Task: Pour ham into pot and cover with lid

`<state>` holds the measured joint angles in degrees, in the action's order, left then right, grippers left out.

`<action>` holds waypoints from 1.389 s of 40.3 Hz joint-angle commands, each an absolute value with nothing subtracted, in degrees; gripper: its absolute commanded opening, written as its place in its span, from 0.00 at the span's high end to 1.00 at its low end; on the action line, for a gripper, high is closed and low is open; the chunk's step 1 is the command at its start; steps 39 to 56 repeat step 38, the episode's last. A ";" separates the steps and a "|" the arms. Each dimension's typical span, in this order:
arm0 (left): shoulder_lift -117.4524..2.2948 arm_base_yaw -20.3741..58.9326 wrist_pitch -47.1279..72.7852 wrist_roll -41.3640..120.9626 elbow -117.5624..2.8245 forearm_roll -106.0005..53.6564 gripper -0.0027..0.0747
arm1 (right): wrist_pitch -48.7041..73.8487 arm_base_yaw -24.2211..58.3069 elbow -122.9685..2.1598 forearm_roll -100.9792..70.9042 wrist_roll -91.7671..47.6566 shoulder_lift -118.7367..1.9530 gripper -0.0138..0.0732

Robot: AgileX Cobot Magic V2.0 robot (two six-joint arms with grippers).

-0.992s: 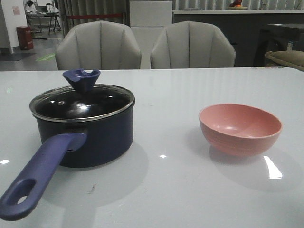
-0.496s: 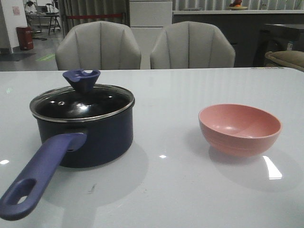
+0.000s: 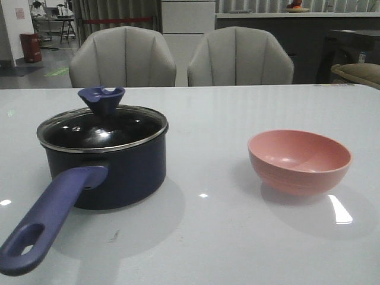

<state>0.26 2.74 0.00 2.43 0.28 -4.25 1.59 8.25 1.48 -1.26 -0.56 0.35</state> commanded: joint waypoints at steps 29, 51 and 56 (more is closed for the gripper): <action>1.28 2.66 -4.72 2.28 1.41 -4.25 0.82 | -3.41 7.90 1.23 -1.36 -0.44 1.72 0.67; 1.28 2.66 -4.72 2.28 1.41 -4.25 0.82 | -3.41 7.90 1.23 -1.36 -0.44 1.72 0.67; 1.28 2.66 -4.72 2.28 1.41 -4.25 0.82 | -3.41 7.90 1.23 -1.36 -0.44 1.72 0.67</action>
